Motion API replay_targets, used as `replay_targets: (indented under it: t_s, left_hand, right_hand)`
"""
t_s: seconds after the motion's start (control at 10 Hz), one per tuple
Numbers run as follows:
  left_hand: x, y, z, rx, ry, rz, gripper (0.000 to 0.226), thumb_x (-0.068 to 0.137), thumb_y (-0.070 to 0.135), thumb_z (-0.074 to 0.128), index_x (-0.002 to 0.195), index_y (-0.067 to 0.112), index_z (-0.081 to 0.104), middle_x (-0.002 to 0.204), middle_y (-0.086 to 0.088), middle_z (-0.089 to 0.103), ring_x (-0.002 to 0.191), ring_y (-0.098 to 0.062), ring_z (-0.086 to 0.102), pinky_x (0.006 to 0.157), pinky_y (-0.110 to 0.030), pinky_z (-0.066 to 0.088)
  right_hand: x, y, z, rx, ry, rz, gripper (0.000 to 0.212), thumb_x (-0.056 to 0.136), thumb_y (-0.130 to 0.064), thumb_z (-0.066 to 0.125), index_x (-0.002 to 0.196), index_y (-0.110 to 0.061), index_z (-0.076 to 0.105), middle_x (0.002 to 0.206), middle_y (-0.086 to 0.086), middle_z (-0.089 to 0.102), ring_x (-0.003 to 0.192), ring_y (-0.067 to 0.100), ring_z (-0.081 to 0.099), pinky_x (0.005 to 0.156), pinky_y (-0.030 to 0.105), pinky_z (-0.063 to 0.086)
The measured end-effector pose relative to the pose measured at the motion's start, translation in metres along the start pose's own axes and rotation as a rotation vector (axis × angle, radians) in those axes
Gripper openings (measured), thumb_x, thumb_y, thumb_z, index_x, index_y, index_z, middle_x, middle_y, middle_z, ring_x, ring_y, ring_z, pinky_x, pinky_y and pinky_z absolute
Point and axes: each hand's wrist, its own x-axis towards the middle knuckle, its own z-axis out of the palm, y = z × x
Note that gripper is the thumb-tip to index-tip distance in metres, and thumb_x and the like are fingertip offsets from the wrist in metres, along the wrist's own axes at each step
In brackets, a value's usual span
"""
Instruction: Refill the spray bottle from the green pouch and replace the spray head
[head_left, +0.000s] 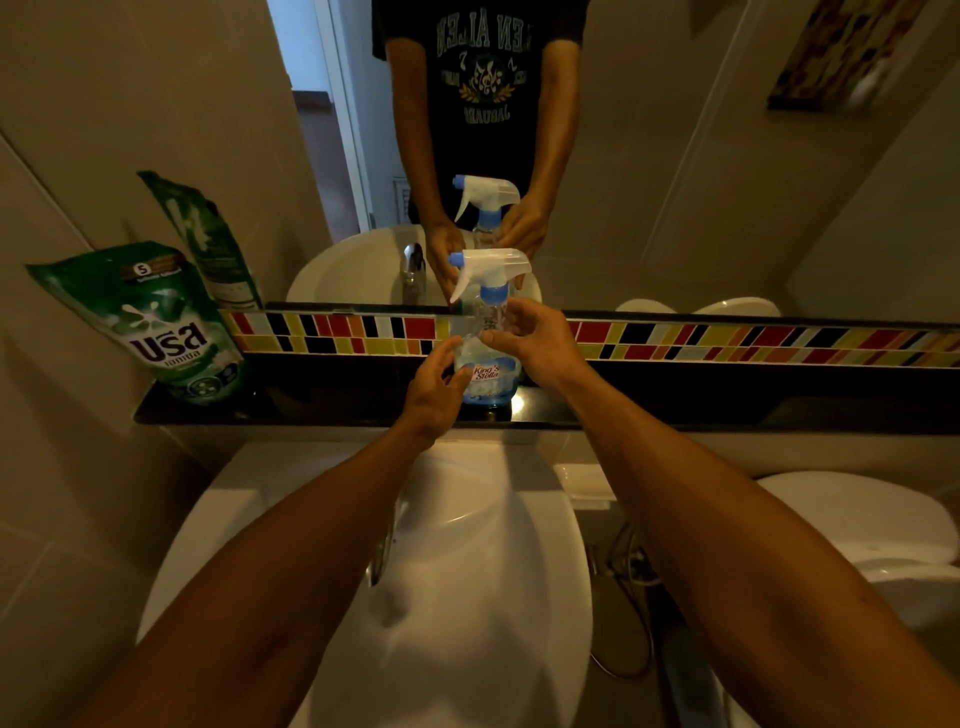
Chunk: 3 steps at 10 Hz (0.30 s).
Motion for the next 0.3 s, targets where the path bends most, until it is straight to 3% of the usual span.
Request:
replay_targets:
  t_s: [0.1,0.2,0.3]
  left_hand:
    - [-0.004,0.008,-0.002,-0.004,-0.009,-0.020,0.059,0.099,0.005,0.054,0.152,0.016,0.031,0.146,-0.002,0.047,0.133,-0.021,0.049,0.107,-0.047,0.047]
    - [-0.006,0.013,-0.010,0.036,-0.012,-0.028,0.063,0.098,0.006,0.057,0.153,0.017,0.029,0.146,-0.004,0.046,0.133,-0.019,0.046,0.105,-0.039,0.048]
    - [-0.008,0.020,-0.024,0.272,0.047,0.018,0.059,0.096,0.012,0.061,0.150,0.013,0.037,0.150,-0.011,0.046,0.138,-0.024,0.044,0.104,-0.031,0.042]
  right_hand:
    - [-0.005,-0.005,-0.001,0.042,-0.026,0.011,0.070,0.091,-0.002,0.075,0.153,-0.018,0.047,0.133,-0.011,0.062,0.111,0.000,0.064,0.087,0.019,0.059]
    - [-0.015,-0.012,-0.002,0.090,-0.014,0.005,0.083,0.091,-0.002,0.076,0.160,-0.022,0.036,0.140,-0.010,0.054,0.118,0.001,0.057,0.086,0.021,0.056]
    - [-0.031,-0.019,0.003,0.111,0.187,-0.016,0.073,0.095,-0.015,0.075,0.158,-0.023,0.039,0.148,-0.003,0.053,0.130,0.016,0.055,0.092,0.026,0.055]
